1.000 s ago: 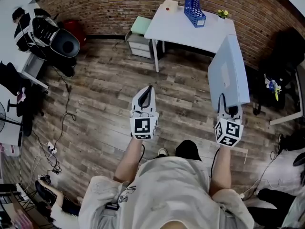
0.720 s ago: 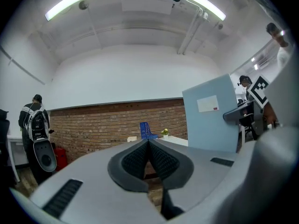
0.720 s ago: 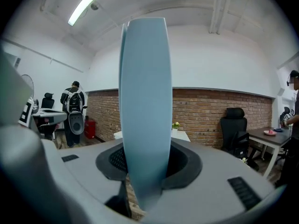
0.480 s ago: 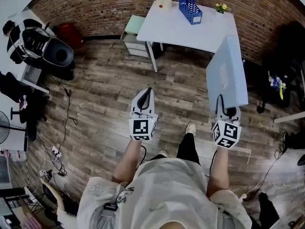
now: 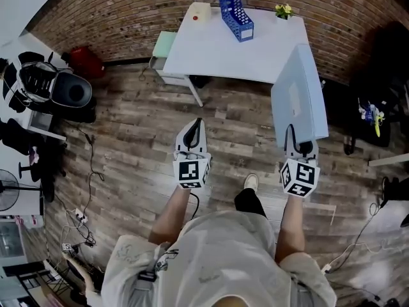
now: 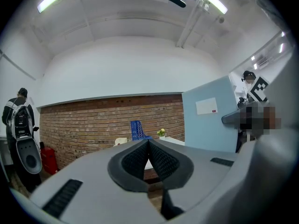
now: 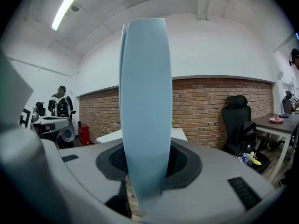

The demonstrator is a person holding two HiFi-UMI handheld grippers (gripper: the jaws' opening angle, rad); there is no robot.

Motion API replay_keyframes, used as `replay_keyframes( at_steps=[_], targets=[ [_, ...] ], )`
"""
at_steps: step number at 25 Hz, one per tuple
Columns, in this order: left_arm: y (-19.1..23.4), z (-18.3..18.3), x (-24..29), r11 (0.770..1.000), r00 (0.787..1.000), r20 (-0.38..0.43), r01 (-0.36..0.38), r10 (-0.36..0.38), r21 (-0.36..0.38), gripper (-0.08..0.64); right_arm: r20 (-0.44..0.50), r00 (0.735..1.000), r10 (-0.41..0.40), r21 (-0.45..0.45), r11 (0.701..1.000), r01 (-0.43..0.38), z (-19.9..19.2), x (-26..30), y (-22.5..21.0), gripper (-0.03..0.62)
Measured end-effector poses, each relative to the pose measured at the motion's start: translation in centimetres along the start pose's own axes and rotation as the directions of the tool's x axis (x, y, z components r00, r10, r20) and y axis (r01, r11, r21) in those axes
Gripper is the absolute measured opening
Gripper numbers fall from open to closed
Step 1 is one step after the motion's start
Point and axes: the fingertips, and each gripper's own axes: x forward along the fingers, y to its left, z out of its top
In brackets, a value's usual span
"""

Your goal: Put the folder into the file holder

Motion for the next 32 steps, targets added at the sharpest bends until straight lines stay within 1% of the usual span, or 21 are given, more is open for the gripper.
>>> replay_keyframes(
  at_steps=[6,11,14,17,21,25,29,32],
  targets=[
    [-1.5,1.3,5.4,1.000,1.000,0.005,-0.016,0.016,-0.009,0.014,-0.001,1.000,0.018,-0.005,1.000,-0.019,1.4,4.3,-3.5,0.169],
    [-2.6,1.3,9.9,0.998,0.999,-0.028,-0.041,0.040,-0.036,0.014,0.007,1.000,0.026,-0.001,1.000,-0.026,2.3,8.0,-6.7,0.169],
    [-3.0,1.2,11.6,0.997,0.997,-0.041,-0.067,0.066,-0.048,0.014,0.011,0.999,0.039,0.004,0.999,-0.039,2.6,9.7,-8.2,0.169],
    [-3.3,1.3,13.0,0.996,0.996,-0.043,-0.080,0.078,-0.035,0.014,0.012,0.998,0.055,0.012,0.998,-0.055,2.7,11.2,-9.2,0.168],
    [-2.9,1.4,14.4,0.995,0.995,-0.040,-0.094,0.092,-0.033,0.014,0.013,0.997,0.074,0.019,0.997,-0.075,2.9,13.3,-9.4,0.169],
    [-1.9,1.1,15.8,0.994,0.994,-0.037,-0.104,0.103,-0.042,0.014,0.025,0.996,0.087,-0.003,0.996,-0.087,3.7,15.7,-8.9,0.169],
    [-1.2,-0.1,18.4,0.993,0.997,-0.046,-0.071,0.067,-0.095,0.014,0.024,0.995,0.093,-0.019,0.996,-0.093,4.2,18.3,-8.4,0.169],
    [0.5,-0.3,21.0,0.994,0.997,-0.038,-0.063,0.060,-0.087,0.014,0.021,0.995,0.093,-0.043,0.995,-0.092,5.0,21.2,-7.5,0.168]
  ],
)
